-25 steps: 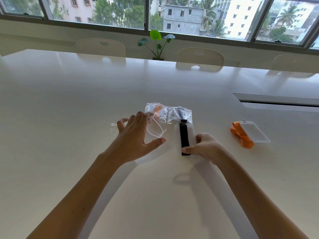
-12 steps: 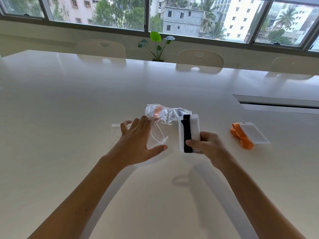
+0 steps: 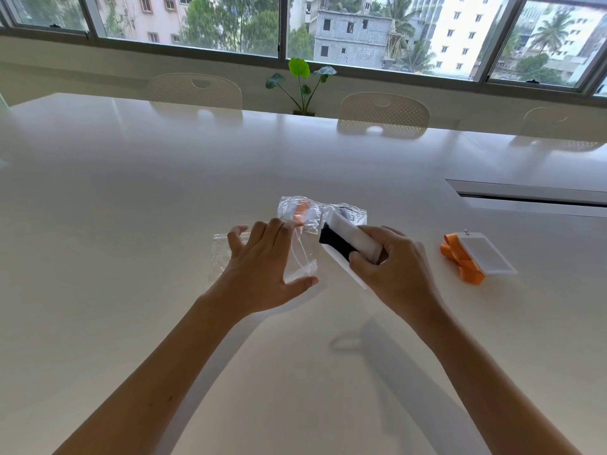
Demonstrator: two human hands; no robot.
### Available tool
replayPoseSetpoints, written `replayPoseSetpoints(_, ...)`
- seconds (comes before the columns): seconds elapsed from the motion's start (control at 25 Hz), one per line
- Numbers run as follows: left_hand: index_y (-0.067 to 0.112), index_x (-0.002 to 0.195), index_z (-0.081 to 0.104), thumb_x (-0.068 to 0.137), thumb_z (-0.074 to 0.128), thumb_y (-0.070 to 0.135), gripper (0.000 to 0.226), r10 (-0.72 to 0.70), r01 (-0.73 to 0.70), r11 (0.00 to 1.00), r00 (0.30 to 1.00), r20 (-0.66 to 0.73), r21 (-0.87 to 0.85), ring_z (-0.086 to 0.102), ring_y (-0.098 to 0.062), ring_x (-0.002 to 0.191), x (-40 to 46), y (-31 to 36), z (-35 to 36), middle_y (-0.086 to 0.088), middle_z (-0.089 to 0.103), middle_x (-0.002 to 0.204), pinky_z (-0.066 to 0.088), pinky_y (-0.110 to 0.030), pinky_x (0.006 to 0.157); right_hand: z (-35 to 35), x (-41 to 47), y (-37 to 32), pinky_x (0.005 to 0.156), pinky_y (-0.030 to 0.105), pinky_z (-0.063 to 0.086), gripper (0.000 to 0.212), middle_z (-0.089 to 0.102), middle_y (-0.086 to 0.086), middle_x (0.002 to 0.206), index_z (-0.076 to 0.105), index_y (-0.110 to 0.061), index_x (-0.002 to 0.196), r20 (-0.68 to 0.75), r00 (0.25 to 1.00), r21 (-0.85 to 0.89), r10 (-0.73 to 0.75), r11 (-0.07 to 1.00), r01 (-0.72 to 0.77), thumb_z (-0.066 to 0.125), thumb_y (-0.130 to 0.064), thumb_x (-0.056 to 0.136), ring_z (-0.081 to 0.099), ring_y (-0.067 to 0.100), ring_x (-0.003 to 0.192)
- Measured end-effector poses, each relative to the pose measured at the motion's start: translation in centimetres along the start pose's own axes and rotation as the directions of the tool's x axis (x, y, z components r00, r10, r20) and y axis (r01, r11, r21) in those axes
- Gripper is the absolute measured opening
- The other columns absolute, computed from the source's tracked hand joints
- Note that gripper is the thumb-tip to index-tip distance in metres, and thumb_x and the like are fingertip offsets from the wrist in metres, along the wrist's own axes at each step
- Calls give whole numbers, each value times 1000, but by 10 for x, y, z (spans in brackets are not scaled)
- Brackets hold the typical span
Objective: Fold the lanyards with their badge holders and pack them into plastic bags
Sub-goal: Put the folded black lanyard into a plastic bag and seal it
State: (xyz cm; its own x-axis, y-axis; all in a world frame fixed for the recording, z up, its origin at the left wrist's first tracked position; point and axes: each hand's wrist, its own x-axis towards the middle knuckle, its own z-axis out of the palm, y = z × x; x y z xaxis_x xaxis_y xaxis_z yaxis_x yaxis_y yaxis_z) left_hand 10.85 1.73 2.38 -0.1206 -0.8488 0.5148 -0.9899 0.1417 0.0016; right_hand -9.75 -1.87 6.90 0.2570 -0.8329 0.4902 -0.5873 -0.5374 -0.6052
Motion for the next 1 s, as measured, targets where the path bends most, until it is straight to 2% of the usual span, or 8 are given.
replayPoseSetpoints(0.16,11,128,47,69,44,76,88,-13,14,999,999,-32,36,54,-22,101,0,2,2,-2,54,117,33,-47,87,1,-1,-11,55,1,36,31,57,-12,67,70,-26,101,22,999,-27,24,999,-24,69,-17,71,53,0,57)
replayPoseSetpoints(0.28,11,128,47,68,43,77,90,-19,20,999,999,-31,34,54,-23,102,0,2,2,-2,54,118,33,-49,88,2,3,-11,55,-1,37,31,61,-12,71,69,-28,102,10,998,23,70,997,-70,70,-22,71,55,-3,60)
replayPoseSetpoints(0.36,11,128,47,68,43,77,90,-24,25,999,999,-31,33,54,-22,103,1,2,2,-2,54,118,33,-48,89,2,6,-10,58,4,42,31,64,-15,74,67,-34,100,13,993,107,120,987,-121,71,-26,70,59,-3,66)
replayPoseSetpoints(0.44,12,127,48,69,43,77,88,-28,29,999,999,-34,27,54,-21,103,1,1,2,-1,55,118,33,-47,89,1,8,-8,61,15,50,29,67,-16,76,66,-41,92,57,986,203,159,965,-167,70,-30,66,63,0,70)
replayPoseSetpoints(0.56,14,128,46,68,47,76,86,-6,5,1000,1000,-26,-7,53,-19,103,1,0,0,2,53,117,32,-47,90,2,10,-6,65,33,56,25,70,-8,78,66,-47,78,215,956,323,199,910,-261,67,-30,59,66,15,75)
replayPoseSetpoints(0.64,15,128,46,67,51,75,86,34,-35,999,999,-15,-33,53,-18,105,1,0,0,3,52,120,33,-48,92,2,12,-4,66,39,55,23,69,-2,80,69,-39,77,309,925,389,220,859,-334,69,-22,61,65,21,77)
replayPoseSetpoints(0.8,13,128,46,66,59,73,87,79,-80,994,997,-9,-68,54,-18,110,1,3,-1,1,54,126,35,-49,93,0,20,-2,55,27,51,27,68,-7,69,70,-24,76,435,880,469,191,786,-402,67,2,75,63,12,66)
replayPoseSetpoints(1.0,13,129,45,67,57,73,87,73,-74,995,997,-10,-71,55,-20,109,1,3,-1,-1,54,126,36,-47,90,-7,27,2,59,25,54,25,70,-4,70,70,-19,83,507,846,521,164,724,-452,64,5,78,66,9,67)
